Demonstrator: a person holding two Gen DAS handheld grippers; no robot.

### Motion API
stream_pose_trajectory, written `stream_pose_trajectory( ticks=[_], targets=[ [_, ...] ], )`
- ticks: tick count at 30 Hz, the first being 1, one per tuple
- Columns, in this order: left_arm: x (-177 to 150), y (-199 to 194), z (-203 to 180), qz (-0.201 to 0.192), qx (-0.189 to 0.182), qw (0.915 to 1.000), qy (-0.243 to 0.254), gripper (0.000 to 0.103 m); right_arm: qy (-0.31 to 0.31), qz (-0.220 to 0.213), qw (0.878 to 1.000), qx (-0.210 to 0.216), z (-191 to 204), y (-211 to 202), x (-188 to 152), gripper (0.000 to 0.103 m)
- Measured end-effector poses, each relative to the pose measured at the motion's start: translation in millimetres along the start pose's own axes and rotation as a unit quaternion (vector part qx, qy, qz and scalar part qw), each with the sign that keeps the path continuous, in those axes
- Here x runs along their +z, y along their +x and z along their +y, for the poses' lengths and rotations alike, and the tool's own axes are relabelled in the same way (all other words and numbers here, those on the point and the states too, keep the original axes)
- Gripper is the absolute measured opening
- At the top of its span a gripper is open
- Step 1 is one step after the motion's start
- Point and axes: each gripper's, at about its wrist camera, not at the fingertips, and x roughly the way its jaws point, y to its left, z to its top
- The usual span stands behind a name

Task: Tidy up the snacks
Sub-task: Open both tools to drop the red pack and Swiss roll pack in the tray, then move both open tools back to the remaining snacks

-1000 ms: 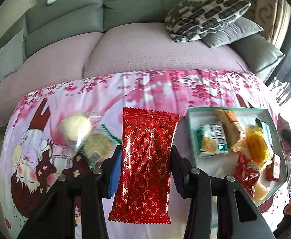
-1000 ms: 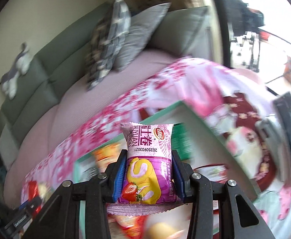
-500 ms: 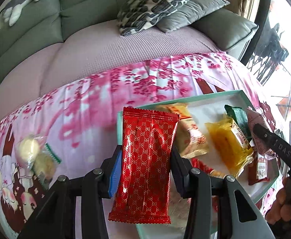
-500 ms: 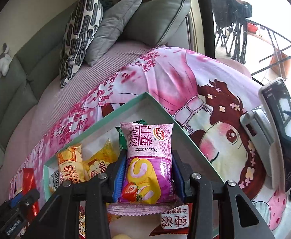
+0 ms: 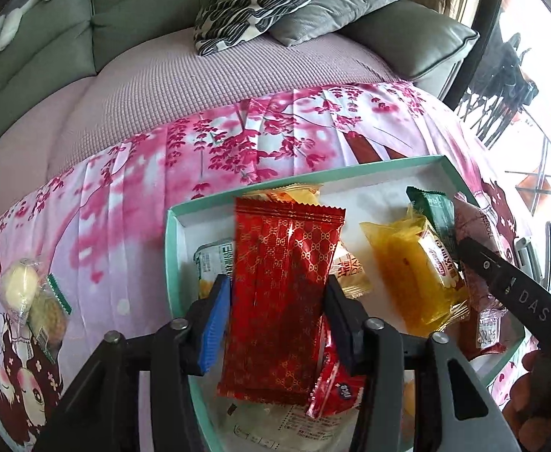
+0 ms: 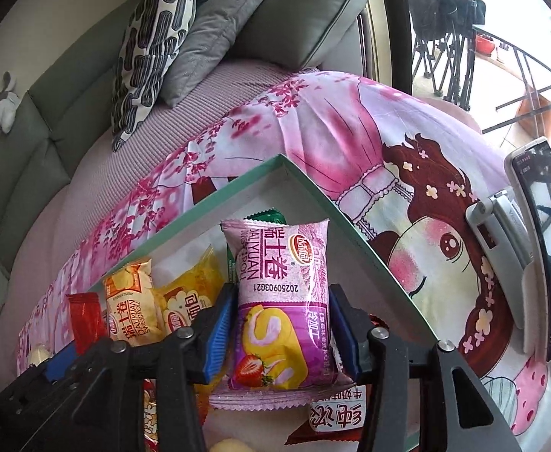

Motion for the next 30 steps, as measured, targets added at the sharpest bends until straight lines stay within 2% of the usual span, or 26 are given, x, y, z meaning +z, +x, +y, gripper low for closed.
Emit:
stream_pose_trajectory(
  ticks=[9, 16, 25, 29, 30],
  targets=[
    [-2, -20, 18, -0.018, -0.007, 0.9994, -0.028, 0.072, -0.008, -0.012, 1.0, -0.004, 2, -12, 1, 0.083],
    [-12, -31, 42, -0.028, -0.003, 0.9979, -0.059, 0.076, -0.02, -0.024, 1.0, -0.003, 7, -23, 0, 0.101],
    [-29, -40, 84, -0.028, 0.021, 0.9944, -0.1, 0.083, -0.048, -0.029, 0.998, -0.005, 30, -33, -10, 0.103],
    [-38, -45, 108, -0.032, 0.036, 0.9914, -0.122, 0.095, -0.061, -0.033, 0.998, 0.003, 46, -41, -14, 0.103],
    [-39, -46, 112, -0.033, 0.039, 0.991, -0.124, 0.095, -0.066, -0.034, 0.997, 0.005, 51, -43, -15, 0.103]
  ],
)
